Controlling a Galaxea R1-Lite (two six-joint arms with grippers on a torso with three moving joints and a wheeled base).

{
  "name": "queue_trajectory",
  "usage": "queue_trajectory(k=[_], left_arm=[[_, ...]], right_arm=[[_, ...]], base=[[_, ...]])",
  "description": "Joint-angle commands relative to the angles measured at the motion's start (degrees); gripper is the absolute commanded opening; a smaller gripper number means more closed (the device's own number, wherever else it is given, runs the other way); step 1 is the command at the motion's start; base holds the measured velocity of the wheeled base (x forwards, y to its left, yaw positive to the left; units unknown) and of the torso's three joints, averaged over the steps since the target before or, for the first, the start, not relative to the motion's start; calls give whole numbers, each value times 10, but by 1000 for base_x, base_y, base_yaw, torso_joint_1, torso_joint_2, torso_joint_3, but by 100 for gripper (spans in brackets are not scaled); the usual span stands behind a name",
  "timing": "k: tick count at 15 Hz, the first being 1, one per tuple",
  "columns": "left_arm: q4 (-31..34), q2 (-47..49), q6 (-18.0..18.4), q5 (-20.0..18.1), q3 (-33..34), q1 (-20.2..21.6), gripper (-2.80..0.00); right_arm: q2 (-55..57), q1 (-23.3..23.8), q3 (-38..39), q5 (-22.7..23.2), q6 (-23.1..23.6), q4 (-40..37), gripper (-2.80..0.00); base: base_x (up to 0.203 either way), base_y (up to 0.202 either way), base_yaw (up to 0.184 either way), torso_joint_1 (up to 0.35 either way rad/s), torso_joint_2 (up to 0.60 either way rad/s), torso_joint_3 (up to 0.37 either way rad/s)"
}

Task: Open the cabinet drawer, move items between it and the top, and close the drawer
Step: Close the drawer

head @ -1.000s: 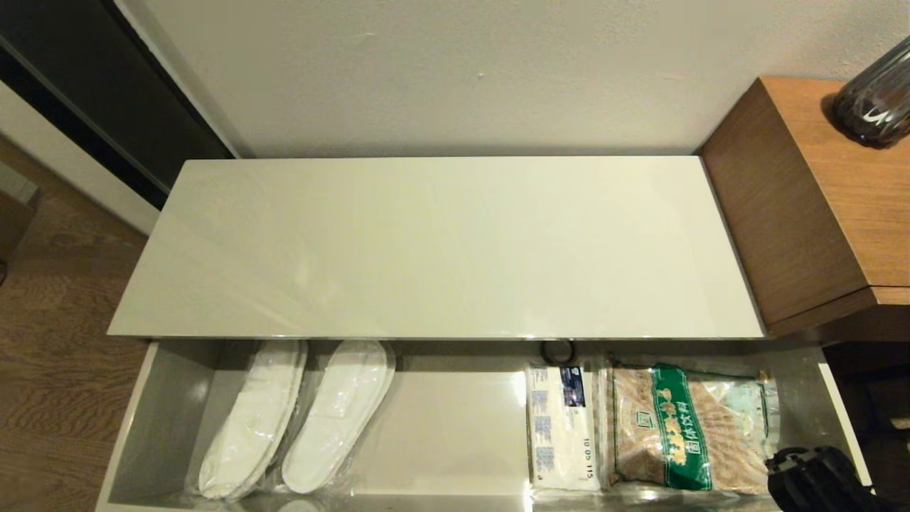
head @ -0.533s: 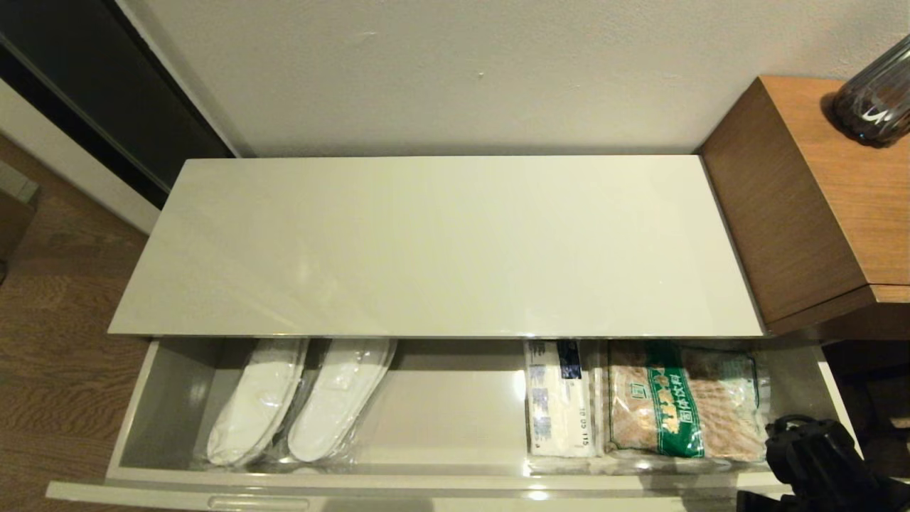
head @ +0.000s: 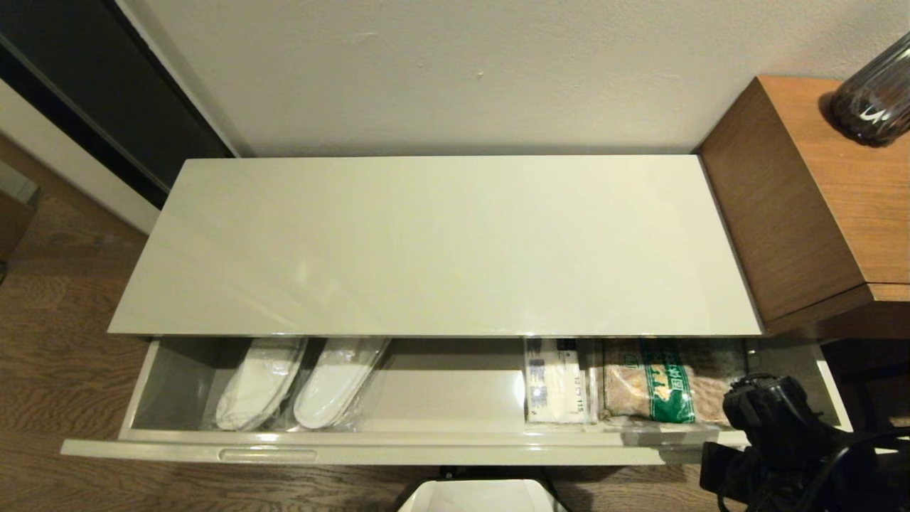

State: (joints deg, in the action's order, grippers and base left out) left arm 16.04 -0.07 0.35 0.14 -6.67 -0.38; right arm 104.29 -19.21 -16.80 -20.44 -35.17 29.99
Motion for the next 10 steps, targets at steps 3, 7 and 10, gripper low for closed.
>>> queue_trajectory(k=[3,7,10], left_arm=[[0,0,0,-1,0,0,-280],[0,0,0,0,0,0,-280],[0,0,0,0,0,0,-280]], right_arm=[[45,4,-82,-15,-1,-14,-280],[7,15,-140,-17,0,-93,-280],[-41,19,-183,-17,1,-154,-280]], base=[[0,0,0,0,0,0],[0,0,0,0,0,0],[0,0,0,0,0,0]])
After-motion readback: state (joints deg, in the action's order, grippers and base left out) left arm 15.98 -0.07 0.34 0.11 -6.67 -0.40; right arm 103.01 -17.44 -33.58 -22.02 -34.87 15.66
